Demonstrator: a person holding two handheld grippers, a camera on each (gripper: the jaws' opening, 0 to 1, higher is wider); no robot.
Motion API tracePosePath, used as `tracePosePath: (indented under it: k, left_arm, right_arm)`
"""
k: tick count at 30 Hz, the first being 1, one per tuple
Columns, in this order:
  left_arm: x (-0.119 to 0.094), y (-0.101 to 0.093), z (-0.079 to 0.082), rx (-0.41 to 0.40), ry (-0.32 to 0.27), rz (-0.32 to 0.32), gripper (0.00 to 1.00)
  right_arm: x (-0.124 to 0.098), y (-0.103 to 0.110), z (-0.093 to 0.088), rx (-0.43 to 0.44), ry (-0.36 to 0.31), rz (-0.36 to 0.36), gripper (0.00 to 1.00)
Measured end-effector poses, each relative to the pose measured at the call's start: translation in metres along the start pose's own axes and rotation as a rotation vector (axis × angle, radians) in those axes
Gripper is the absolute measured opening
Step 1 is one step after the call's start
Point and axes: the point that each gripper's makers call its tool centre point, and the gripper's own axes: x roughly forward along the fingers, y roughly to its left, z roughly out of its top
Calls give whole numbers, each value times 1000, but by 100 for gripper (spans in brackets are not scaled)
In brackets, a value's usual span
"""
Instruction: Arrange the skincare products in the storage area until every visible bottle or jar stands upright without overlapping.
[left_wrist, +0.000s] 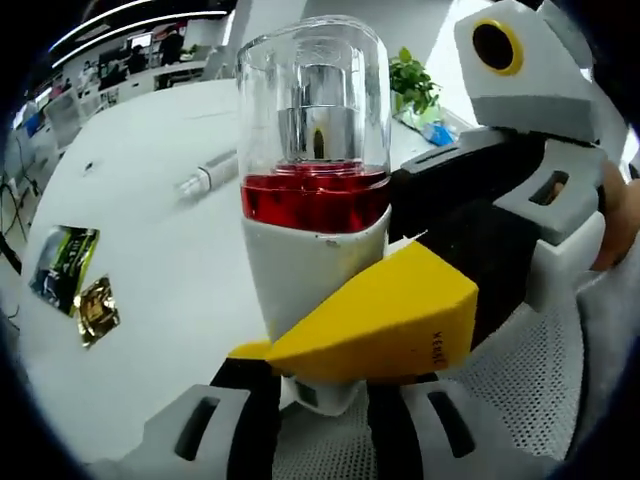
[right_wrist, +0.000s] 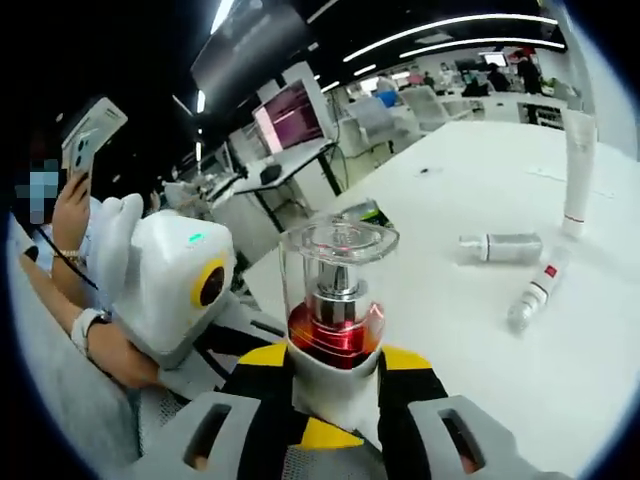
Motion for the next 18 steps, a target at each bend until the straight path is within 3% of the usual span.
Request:
tracePosePath:
  k: [3,8,18]
  left_arm:
    - [0,4,-1,3,6,31,28]
    - [0,2,0,3,-2,22,29]
    - [3,-1,2,58,-16,-12,28]
  right_arm:
    - [4,1,1,22,-4,1,26]
    - [-2,-4,-1,40,-39,24,24]
    - [-7,-6,-3,-24,-50,48,24]
